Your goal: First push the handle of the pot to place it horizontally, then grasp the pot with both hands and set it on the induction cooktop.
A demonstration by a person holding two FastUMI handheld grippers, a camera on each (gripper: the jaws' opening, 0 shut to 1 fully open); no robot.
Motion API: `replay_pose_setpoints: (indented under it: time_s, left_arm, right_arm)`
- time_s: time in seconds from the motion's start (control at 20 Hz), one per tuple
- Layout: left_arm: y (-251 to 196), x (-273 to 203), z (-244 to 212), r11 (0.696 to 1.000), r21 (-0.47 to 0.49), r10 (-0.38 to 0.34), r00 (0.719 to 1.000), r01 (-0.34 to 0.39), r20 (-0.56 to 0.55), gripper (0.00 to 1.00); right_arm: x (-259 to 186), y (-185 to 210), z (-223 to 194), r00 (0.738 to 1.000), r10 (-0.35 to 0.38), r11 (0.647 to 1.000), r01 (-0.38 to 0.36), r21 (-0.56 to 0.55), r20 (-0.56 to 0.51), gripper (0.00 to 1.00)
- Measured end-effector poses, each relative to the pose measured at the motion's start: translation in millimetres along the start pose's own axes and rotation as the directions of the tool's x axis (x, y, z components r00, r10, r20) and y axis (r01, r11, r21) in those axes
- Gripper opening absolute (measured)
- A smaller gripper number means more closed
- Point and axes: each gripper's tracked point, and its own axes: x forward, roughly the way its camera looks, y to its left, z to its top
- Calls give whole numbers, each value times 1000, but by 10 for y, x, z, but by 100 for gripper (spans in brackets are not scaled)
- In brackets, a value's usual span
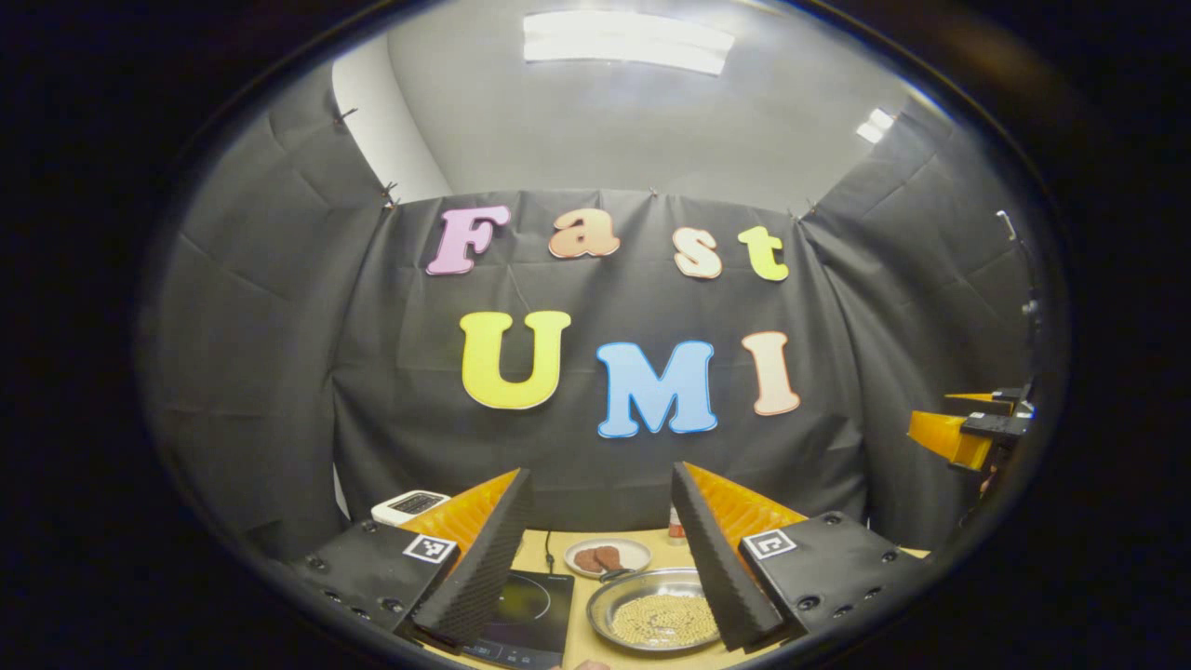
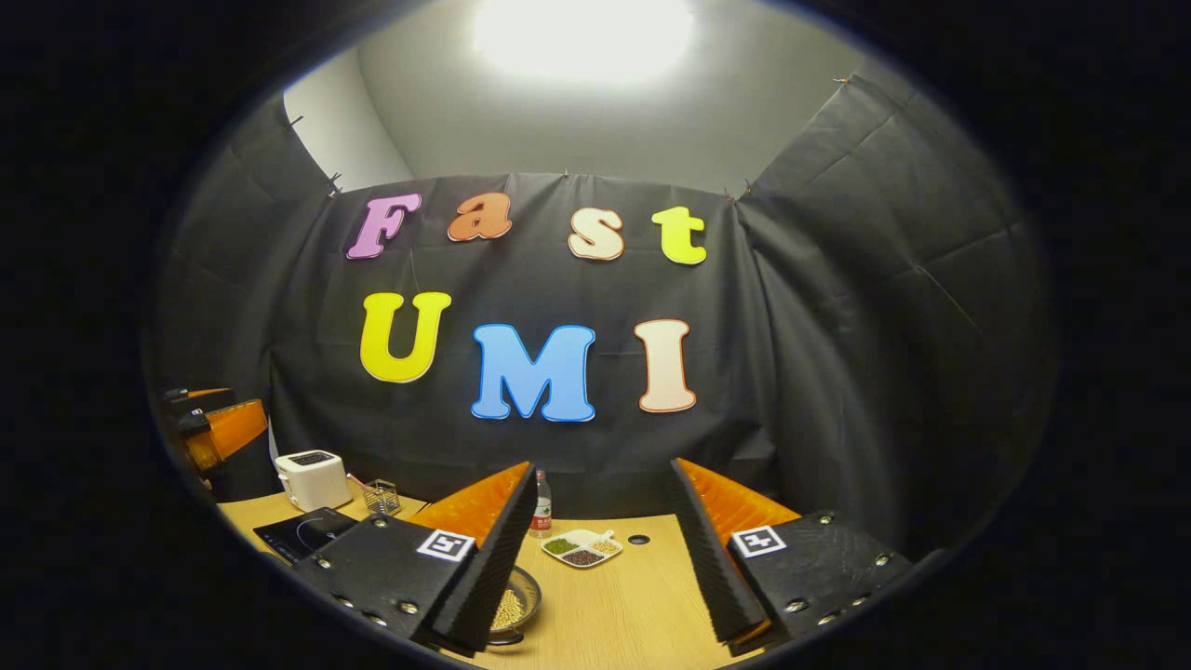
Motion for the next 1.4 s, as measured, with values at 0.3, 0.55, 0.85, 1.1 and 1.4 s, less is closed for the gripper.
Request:
replay_pose_setpoints:
  time_s: [0.3,0.55,0.85,1.1,1.4]
  left_arm:
    - [232,-17,37,1000,-8,-2,1000,2,12,96]
    - [481,-53,74,1000,-14,2,1000,-2,26,96]
    - [829,-115,-20,1000,-15,4,1000,-3,18,99]
    - [1054,-165,-67,999,5,37,999,-37,16,96]
    - [1051,-36,-166,998,3,62,998,-62,-11,93]
  right_arm:
    - [-24,134,-33,1000,-30,999,30,-18,-7,31]
    - [-51,491,-76,999,37,999,-37,-25,-19,5]
    - [-109,1085,-466,971,188,982,-188,14,-146,4]
    - [-176,1428,-967,912,291,955,-296,26,-289,4]
    - [-268,1697,-1555,802,410,895,-444,23,-434,4]
